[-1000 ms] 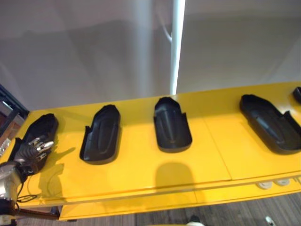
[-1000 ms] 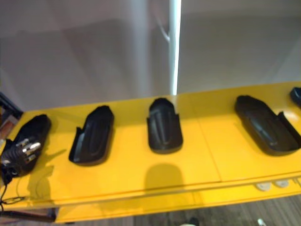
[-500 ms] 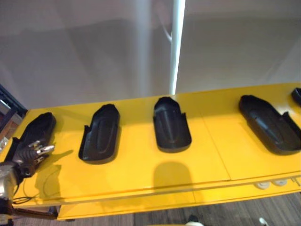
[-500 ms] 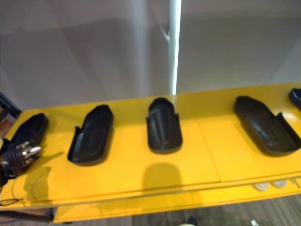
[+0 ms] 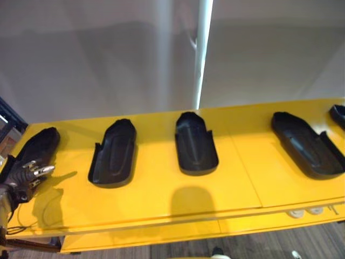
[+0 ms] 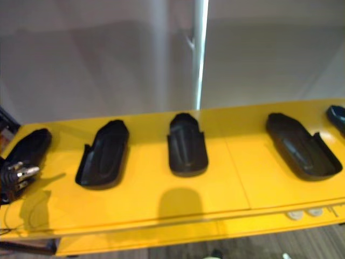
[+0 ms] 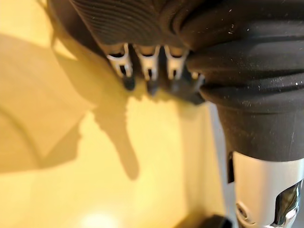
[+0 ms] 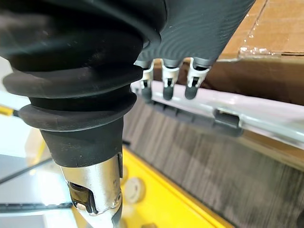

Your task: Walk over and take plastic housings, then place them on the shelf

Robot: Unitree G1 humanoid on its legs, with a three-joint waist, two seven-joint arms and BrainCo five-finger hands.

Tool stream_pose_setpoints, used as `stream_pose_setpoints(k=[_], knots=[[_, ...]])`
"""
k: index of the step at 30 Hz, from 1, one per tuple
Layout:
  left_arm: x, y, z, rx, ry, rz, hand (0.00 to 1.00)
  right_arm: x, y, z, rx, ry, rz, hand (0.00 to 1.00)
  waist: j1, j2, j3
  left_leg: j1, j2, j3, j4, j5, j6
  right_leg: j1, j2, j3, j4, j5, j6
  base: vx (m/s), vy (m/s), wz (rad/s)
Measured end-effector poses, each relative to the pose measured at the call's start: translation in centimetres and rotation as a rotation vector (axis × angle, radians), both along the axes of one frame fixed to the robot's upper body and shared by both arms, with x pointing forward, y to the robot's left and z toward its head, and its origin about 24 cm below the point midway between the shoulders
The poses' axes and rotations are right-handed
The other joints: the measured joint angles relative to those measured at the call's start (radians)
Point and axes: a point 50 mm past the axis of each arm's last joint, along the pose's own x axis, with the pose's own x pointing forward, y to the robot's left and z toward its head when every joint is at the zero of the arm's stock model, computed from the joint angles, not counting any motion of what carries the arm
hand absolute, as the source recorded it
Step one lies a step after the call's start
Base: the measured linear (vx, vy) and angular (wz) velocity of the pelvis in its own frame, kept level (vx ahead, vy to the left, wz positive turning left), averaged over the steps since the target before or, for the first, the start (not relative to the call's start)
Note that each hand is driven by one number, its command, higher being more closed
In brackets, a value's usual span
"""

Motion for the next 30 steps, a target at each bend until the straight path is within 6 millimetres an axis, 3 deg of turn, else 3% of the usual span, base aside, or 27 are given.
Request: stream_pose_setpoints(k=[2,5,9,13,17,21,26,30], knots=[[0.6,-0.6,0.6,-0.02,-0.063,-0.035,0.0,-0.1,0.3,-0.2,0.009,0.002,-0.005,0.0,0.0,-0.002,-0.001,0.0,0.0,0.0,0.0,0.0,0.0,0.0,0.0,0.0,0.0,0.0,0.0,0.0,0.0,0.0],[2.7,-3.3,2.8,-0.022,-0.229,-0.181,0.0,-0.3,0.9,-0.5,0.026,0.007,-0.009,0.0,0.008,-0.005,-0.003,-0.001,0.0,-0.001,0.0,0.0,0.0,0.0,0.0,-0.001,0.0,0.0,0.0,0.0,0.0,0.0],[4.3,-7.2,6.9,-0.049,-0.499,-0.388,0.0,-0.3,1.3,-0.7,0.036,-0.004,-0.03,0.0,0.011,-0.006,-0.005,-0.001,-0.001,-0.001,0.0,0.0,0.0,0.0,0.0,-0.001,0.0,0.0,0.0,0.0,0.0,0.0],[4.3,-8.4,9.7,-0.044,-0.71,-0.368,0.0,-0.4,1.6,-0.8,0.042,-0.002,-0.035,0.0,0.003,0.006,-0.012,-0.001,-0.001,-0.002,-0.001,0.0,0.0,0.0,0.0,-0.001,0.0,0.0,0.0,0.0,0.0,0.0],[3.0,-7.7,11.4,-0.022,-1.009,-0.098,0.0,-0.6,2.5,-1.2,0.063,0.001,-0.041,0.0,0.016,0.022,-0.022,-0.002,-0.001,-0.004,-0.001,0.0,0.0,0.002,0.0,-0.002,0.0,0.0,0.0,0.0,0.0,0.0],[-0.5,-7.5,11.5,0.114,-1.218,0.26,0.0,-0.5,3.2,-1.1,0.056,0.007,-0.038,0.0,0.042,0.014,-0.026,-0.005,-0.001,-0.019,0.0,0.001,-0.001,0.011,-0.002,-0.016,0.0,-0.001,-0.002,0.0,0.0,0.11],[-4.8,-7.3,9.9,0.378,-1.2,0.609,0.0,-0.7,4.1,-1.5,0.091,0.049,0.002,0.0,0.069,0.001,-0.037,-0.017,-0.002,-0.045,0.002,0.001,-0.002,0.02,-0.004,-0.041,0.0,-0.008,-0.005,-0.01,0.006,0.15],[-8.6,-4.9,8.3,0.614,-1.046,0.909,0.0,-0.9,4.2,-1.7,0.114,0.072,0.018,0.0,0.083,0.004,-0.037,-0.024,-0.004,-0.081,0.003,0.004,-0.002,0.042,-0.009,-0.079,0.0,-0.017,0.0,0.0,0.005,0.22]])
